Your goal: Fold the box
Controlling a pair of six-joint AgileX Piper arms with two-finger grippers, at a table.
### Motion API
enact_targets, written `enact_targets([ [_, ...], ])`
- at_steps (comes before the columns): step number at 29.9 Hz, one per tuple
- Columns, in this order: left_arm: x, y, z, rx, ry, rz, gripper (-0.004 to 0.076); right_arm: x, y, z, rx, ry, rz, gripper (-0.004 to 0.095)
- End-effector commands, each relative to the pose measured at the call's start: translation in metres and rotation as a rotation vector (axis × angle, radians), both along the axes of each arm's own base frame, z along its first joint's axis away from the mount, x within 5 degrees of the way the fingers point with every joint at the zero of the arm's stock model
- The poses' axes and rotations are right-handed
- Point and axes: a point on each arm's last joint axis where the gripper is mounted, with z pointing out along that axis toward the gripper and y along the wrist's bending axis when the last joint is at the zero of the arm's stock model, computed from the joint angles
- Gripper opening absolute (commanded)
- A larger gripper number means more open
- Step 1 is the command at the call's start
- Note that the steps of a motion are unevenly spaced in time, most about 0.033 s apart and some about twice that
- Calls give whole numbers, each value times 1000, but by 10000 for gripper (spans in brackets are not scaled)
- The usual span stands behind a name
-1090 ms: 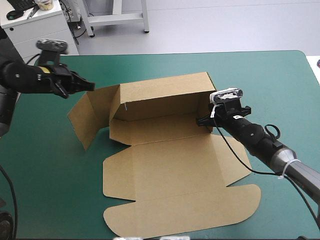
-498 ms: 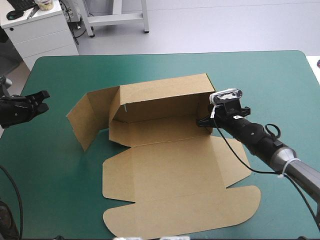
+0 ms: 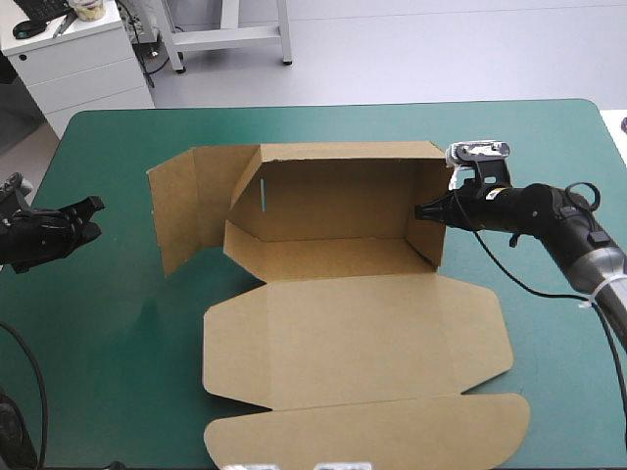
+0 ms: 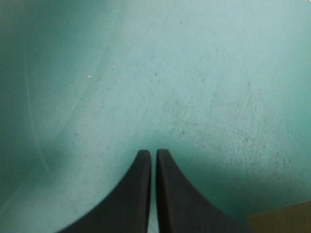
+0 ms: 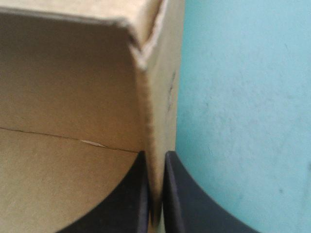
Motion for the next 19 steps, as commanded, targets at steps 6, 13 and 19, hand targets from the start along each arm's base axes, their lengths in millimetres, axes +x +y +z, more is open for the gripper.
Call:
enact_targets([
  [6, 0, -1, 19, -6, -89, 28, 13, -15, -15, 67, -96, 56, -89, 2],
  [13, -1, -2, 18, -19, -79, 25, 13, -19, -13, 57, -112, 188, -51, 2],
  [19, 0, -2, 18, -47, -72, 53, 13, -14, -12, 44, -136, 274, -30, 2],
])
